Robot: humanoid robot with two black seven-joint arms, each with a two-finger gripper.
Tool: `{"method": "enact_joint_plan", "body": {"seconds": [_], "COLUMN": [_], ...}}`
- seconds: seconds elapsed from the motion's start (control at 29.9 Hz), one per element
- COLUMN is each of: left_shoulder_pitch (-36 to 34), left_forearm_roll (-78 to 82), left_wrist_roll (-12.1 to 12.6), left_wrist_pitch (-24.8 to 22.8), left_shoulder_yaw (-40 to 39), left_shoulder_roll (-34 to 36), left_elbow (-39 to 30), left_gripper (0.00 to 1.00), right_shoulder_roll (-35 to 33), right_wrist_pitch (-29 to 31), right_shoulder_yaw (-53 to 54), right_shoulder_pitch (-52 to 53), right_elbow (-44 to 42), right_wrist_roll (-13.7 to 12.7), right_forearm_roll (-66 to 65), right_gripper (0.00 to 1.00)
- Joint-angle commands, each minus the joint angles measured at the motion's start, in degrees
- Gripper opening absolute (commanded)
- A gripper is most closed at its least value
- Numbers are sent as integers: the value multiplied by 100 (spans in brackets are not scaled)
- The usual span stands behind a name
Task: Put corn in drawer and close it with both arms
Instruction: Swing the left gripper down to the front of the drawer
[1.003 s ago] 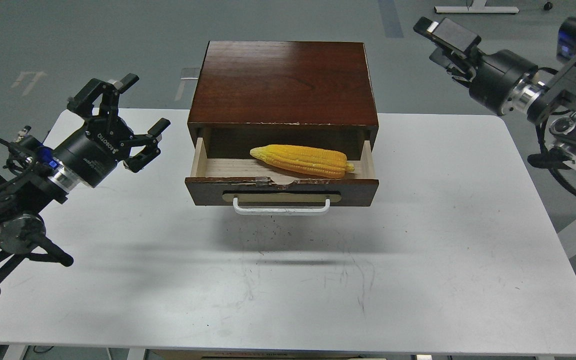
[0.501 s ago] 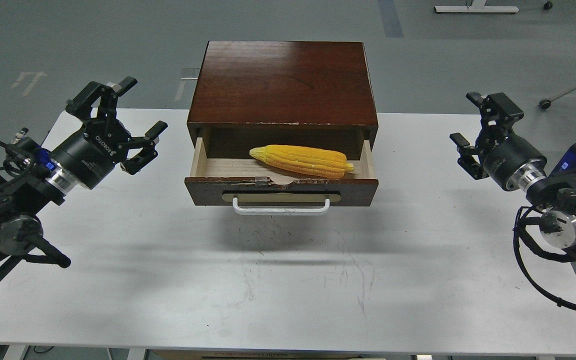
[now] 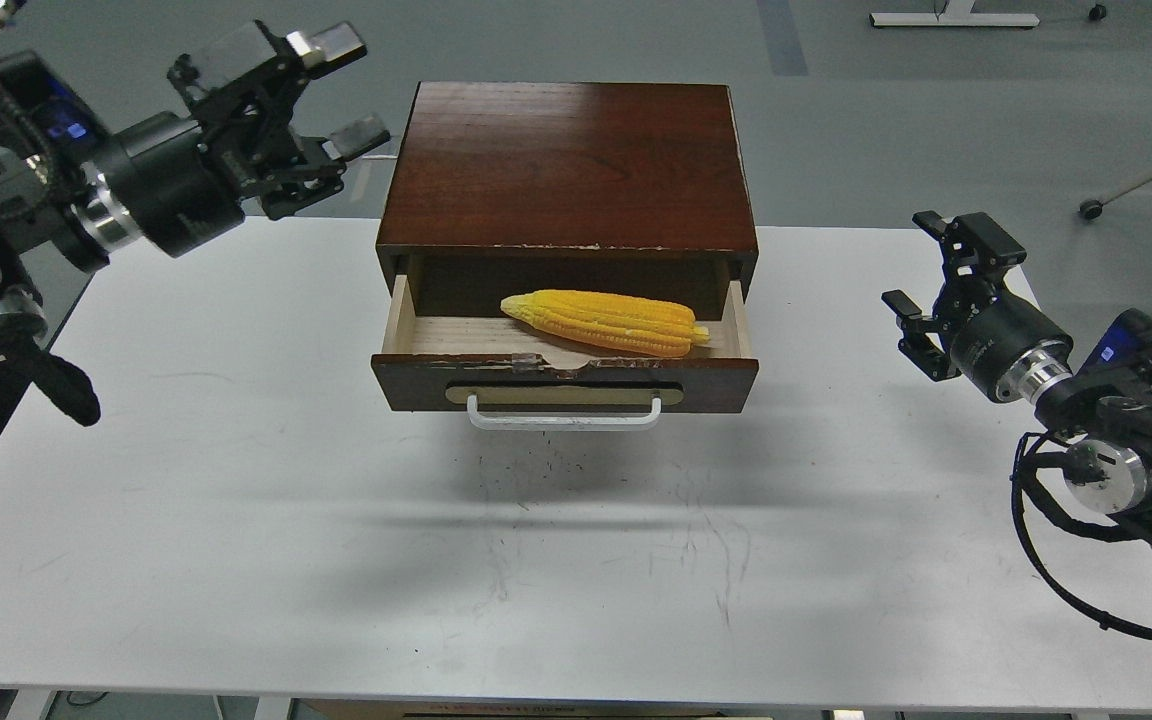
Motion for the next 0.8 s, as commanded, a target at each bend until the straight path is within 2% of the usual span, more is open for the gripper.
{"method": "enact_joint_plan", "body": {"seconds": [0.0, 0.13, 0.33, 0.43, 0.47, 0.5, 0.53, 0.57, 0.63, 0.74, 0.77], "left_shoulder_pitch": [-109, -48, 120, 251, 356, 479, 541, 716, 919, 1253, 1332], "left_forearm_roll": [1631, 3514, 4941, 5223, 5250, 5250, 5250, 5241, 5215, 5180, 5171], "left_wrist_roll": [1, 1, 1, 1, 1, 1, 1, 1, 1, 1, 1], "left_wrist_pitch": [2, 2, 2, 2, 2, 2, 2, 2, 2, 2, 2], "left_shoulder_yaw": [10, 115, 361, 581, 721, 835, 863, 898, 898, 828, 810], "left_shoulder_roll": [-242, -857, -1491, -1579, -1597, -1597, -1597, -1588, -1588, -1579, -1571], "left_elbow": [-765, -1180, -1146, -1137, -1119, -1111, -1111, -1102, -1102, -1076, -1014], "left_gripper": [100, 98, 92, 82, 72, 50, 41, 34, 30, 16, 6], "right_shoulder_roll": [-8, -8, -17, -17, -17, -17, -17, -17, -17, -17, -17], "right_wrist_pitch": [-10, -19, -19, -28, -28, -28, -28, -37, -37, -37, -37], "right_shoulder_yaw": [4, 4, 4, 4, 4, 4, 4, 4, -4, -4, -4], "right_shoulder_pitch": [-21, -57, -101, -109, -109, -109, -109, -109, -109, -118, -118], "right_elbow": [0, 0, -9, -9, -9, -9, -9, -9, -9, -9, -9], "right_wrist_roll": [0, 0, 0, 0, 0, 0, 0, 0, 0, 0, 0], "right_forearm_roll": [-1, -1, -10, -10, -10, -10, -10, -10, -18, -18, -18], "right_gripper": [96, 96, 96, 96, 96, 96, 96, 96, 96, 96, 96]}}
